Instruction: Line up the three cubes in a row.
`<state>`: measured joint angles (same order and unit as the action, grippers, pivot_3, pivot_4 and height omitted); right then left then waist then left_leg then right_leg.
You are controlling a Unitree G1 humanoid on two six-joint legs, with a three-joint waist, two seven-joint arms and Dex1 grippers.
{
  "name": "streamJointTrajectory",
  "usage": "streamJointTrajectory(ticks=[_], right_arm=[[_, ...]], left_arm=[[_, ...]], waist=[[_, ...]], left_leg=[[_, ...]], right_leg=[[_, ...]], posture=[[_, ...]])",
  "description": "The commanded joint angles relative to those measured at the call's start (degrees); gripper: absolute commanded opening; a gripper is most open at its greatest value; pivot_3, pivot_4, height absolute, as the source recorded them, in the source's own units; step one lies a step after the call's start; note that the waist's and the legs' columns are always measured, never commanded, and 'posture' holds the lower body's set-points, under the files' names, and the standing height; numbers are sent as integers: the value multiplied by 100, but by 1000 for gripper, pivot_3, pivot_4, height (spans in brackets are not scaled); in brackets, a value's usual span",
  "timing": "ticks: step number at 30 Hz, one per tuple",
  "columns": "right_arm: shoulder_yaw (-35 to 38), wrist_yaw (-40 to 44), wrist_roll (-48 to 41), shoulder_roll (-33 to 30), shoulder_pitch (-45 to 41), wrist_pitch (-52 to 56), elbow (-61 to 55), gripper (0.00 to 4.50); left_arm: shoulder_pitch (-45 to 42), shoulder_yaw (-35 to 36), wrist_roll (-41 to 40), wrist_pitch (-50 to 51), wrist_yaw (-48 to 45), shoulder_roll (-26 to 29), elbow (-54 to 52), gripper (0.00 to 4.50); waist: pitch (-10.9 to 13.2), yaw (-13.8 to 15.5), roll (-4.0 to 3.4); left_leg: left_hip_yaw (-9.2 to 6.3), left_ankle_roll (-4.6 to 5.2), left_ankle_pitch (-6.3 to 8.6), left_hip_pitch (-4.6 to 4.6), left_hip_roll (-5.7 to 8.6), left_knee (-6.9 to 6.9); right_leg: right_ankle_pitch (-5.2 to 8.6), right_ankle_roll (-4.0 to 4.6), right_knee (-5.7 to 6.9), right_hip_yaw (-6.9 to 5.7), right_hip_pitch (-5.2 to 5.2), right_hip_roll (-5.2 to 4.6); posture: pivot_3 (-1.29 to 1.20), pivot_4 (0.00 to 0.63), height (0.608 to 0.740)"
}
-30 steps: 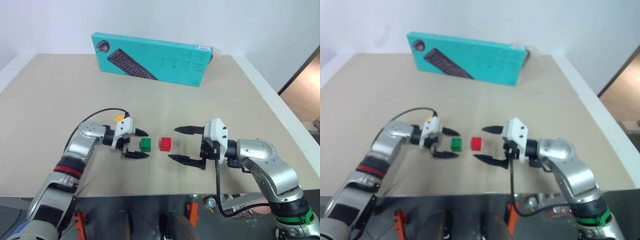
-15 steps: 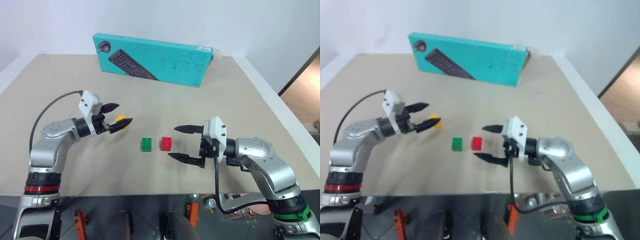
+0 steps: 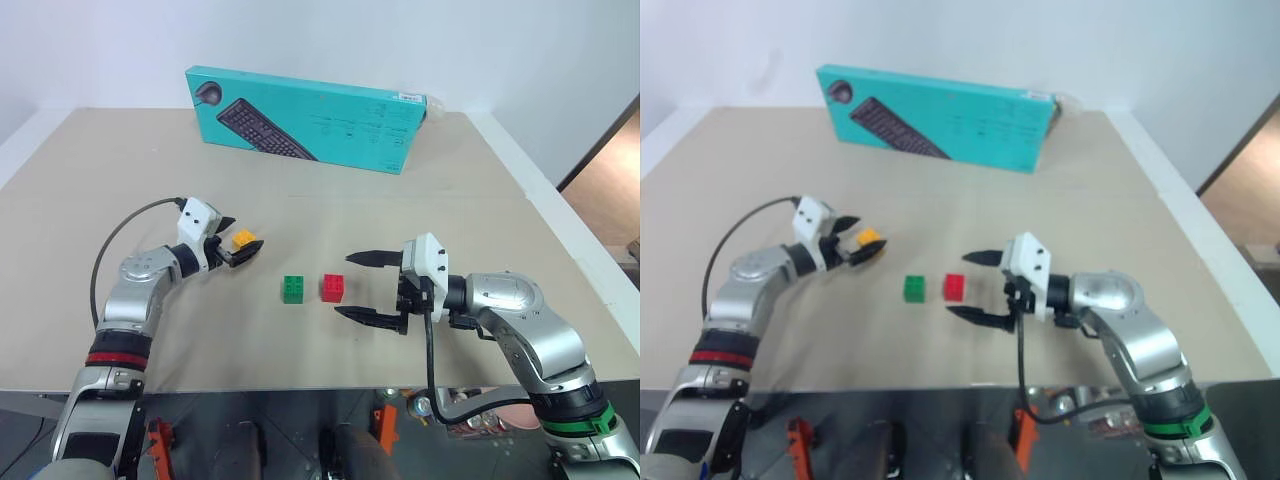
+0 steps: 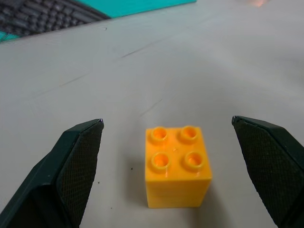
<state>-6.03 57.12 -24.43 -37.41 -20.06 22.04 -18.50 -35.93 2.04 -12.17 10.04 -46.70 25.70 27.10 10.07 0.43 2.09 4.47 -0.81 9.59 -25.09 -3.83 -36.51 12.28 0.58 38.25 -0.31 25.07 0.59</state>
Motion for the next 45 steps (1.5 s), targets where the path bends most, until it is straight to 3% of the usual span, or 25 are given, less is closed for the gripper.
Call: streamJointTrajectory(ticks=[1,7,14,21,27,45], right_arm=[[176,-50,-41,-57,31,-31,-255,4500],[174,-107,-46,-67,77,-35,-302,4500],[163,-106,-34,-82,67,-58,-287,4500],[168,-15,-33,-136,24,-112,-209,4500],[155,55,-27,-151,-18,-157,-150,4500],[268,-12,-95,-318,149,1,-374,4500]], left_arm=[[-282,-21,130,-218,-52,74,334,3307],[-442,-74,316,-367,11,38,747,1348],[-309,-68,207,-320,-380,223,423,1358],[347,-205,-280,-1048,-2679,1103,-420,1358],[401,-246,-551,-1147,-3670,1310,-373,1358],[417,-668,-253,-1639,-3607,697,-149,1358]], waist=[[0,0,0],[0,-1,0],[0,-3,1],[0,-18,0],[0,5,0],[-1,2,1]], left_leg=[[0,0,0,0,0,0],[-1,0,0,-1,-1,0],[-1,0,0,0,-1,-1],[2,-3,2,-1,-6,11],[-2,-1,0,-2,-5,4],[1,0,0,-3,-6,1]], right_leg=[[0,0,0,0,0,0],[0,0,0,-1,0,0],[-1,0,0,-1,-1,0],[7,12,0,0,7,3],[18,36,1,-8,4,-2],[4,11,1,-1,6,2]], posture=[[0,150,740],[0,150,740],[0,150,740],[0,150,740],[0,150,740],[0,150,740]])
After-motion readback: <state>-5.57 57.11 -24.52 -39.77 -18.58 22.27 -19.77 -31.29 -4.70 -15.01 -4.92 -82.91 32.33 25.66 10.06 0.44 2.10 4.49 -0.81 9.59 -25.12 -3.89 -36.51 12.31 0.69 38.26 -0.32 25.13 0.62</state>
